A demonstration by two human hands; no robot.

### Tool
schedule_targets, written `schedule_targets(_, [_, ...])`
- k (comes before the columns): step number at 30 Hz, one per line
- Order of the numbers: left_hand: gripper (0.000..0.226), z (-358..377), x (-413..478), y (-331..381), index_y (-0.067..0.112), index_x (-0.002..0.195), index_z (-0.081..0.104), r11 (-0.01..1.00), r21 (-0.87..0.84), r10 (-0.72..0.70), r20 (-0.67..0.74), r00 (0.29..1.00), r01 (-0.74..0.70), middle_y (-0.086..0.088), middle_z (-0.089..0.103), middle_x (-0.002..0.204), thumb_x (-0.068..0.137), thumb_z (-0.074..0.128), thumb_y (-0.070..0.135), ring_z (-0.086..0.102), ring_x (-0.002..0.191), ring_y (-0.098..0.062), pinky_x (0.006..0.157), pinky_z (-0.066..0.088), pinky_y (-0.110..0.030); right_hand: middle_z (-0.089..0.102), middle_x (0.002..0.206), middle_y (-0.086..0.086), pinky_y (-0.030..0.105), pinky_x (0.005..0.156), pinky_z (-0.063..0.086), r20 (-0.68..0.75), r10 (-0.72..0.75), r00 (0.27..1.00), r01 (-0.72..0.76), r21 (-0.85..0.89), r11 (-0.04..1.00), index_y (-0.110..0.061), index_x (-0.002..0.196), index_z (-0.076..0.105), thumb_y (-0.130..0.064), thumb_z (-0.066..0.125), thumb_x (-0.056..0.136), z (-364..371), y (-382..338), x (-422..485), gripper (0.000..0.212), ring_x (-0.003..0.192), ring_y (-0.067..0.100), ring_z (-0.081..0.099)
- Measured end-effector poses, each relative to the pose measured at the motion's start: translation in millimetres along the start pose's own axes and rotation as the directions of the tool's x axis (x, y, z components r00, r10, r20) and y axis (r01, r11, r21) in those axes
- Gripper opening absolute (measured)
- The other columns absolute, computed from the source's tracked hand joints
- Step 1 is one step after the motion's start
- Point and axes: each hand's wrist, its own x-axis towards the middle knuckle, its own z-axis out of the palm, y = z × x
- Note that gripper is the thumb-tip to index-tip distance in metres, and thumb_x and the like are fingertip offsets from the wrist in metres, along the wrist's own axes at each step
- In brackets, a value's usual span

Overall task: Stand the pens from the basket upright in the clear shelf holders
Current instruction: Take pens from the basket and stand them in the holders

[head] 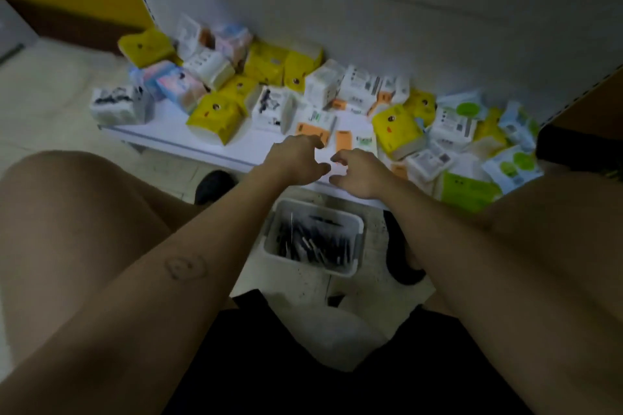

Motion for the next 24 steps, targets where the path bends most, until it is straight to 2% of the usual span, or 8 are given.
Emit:
schedule_targets(5, [0.061,36,24,-24,0.013,0.140,0.043,0.992,-0.081,-0.085,0.114,0.990,0.094,-0.008,0.043,0.146,0.090,0.060,0.044,0.042,0.132,-0.027,0.109,0.035,-0.037,0.047,0.139,0.012,0.029,0.089,0.039,0.121,0.037,0.992,-0.036,-0.015,0.999,-0.011,0.137,0.047,-0.032,0.060,0.093,37,22,29,0.051,0.121,0.030,0.049])
schedule_targets(8, [0.061,59,36,-35,0.012,0.141,0.043,0.980,-0.113,-0.141,0.180,0.974,0.162,-0.009,0.042,0.146,0.091,0.059,0.043,0.041,0.132,-0.027,0.107,0.034,-0.033,0.058,0.114,0.006,0.030,0.077,0.045,0.217,0.081,0.973,-0.086,0.014,0.996,-0.015,0.129,0.054,-0.022,0.057,0.091,62,33,48,0.039,0.099,0.024,0.057])
schedule_targets(11, [0.059,90,46,-47,0.010,0.135,0.049,0.956,-0.165,-0.195,0.268,0.943,0.244,-0.009,0.049,0.140,0.088,0.062,0.043,0.047,0.126,-0.026,0.102,0.037,-0.030,0.054,0.077,0.002,0.031,0.057,0.041,0.278,0.109,0.954,-0.104,-0.032,0.994,-0.023,0.082,0.058,-0.021,0.056,0.088,91,47,67,0.007,0.069,0.019,0.052])
schedule_targets(12, [0.055,101,47,-50,0.010,0.133,0.052,0.953,-0.164,-0.198,0.300,0.933,0.254,-0.009,0.051,0.138,0.089,0.061,0.041,0.048,0.124,-0.026,0.098,0.038,-0.029,0.049,0.073,0.000,0.029,0.056,0.038,0.287,0.127,0.950,-0.123,-0.034,0.992,-0.023,0.074,0.051,-0.022,0.057,0.089,99,51,72,0.017,0.065,0.018,0.049])
schedule_targets(14, [0.052,119,50,-55,0.012,0.134,0.052,0.958,-0.130,-0.199,0.339,0.919,0.255,-0.009,0.049,0.140,0.092,0.059,0.041,0.046,0.126,-0.027,0.099,0.037,-0.030,0.054,0.081,0.002,0.033,0.059,0.045,0.312,0.137,0.940,-0.139,-0.016,0.990,-0.016,0.085,0.056,-0.024,0.058,0.089,109,53,77,0.010,0.073,0.020,0.053])
schedule_targets(18, [0.052,141,59,-71,0.008,0.134,0.051,0.954,-0.047,-0.262,0.354,0.898,0.297,-0.013,0.051,0.137,0.094,0.054,0.042,0.049,0.124,-0.029,0.105,0.040,-0.038,0.061,0.103,0.006,0.038,0.076,0.055,0.351,0.134,0.927,-0.160,0.045,0.986,-0.012,0.117,0.057,-0.029,0.062,0.084,130,66,86,0.038,0.090,0.024,0.062])
schedule_targets(21, [0.049,155,71,-85,0.005,0.133,0.051,0.954,-0.041,-0.265,0.360,0.895,0.298,-0.016,0.054,0.131,0.094,0.055,0.035,0.054,0.117,-0.030,0.102,0.044,-0.039,0.057,0.118,0.007,0.035,0.078,0.053,0.349,0.150,0.925,-0.179,0.051,0.983,-0.010,0.129,0.051,-0.038,0.061,0.087,136,75,85,0.051,0.102,0.026,0.059])
schedule_targets(24, [0.049,169,78,-91,0.007,0.137,0.048,0.958,-0.041,-0.255,0.337,0.906,0.284,-0.016,0.052,0.133,0.094,0.052,0.032,0.052,0.119,-0.031,0.102,0.043,-0.037,0.046,0.139,0.012,0.038,0.099,0.047,0.382,0.216,0.898,-0.260,0.066,0.963,-0.008,0.142,0.039,-0.041,0.057,0.093,141,84,85,0.062,0.118,0.027,0.051])
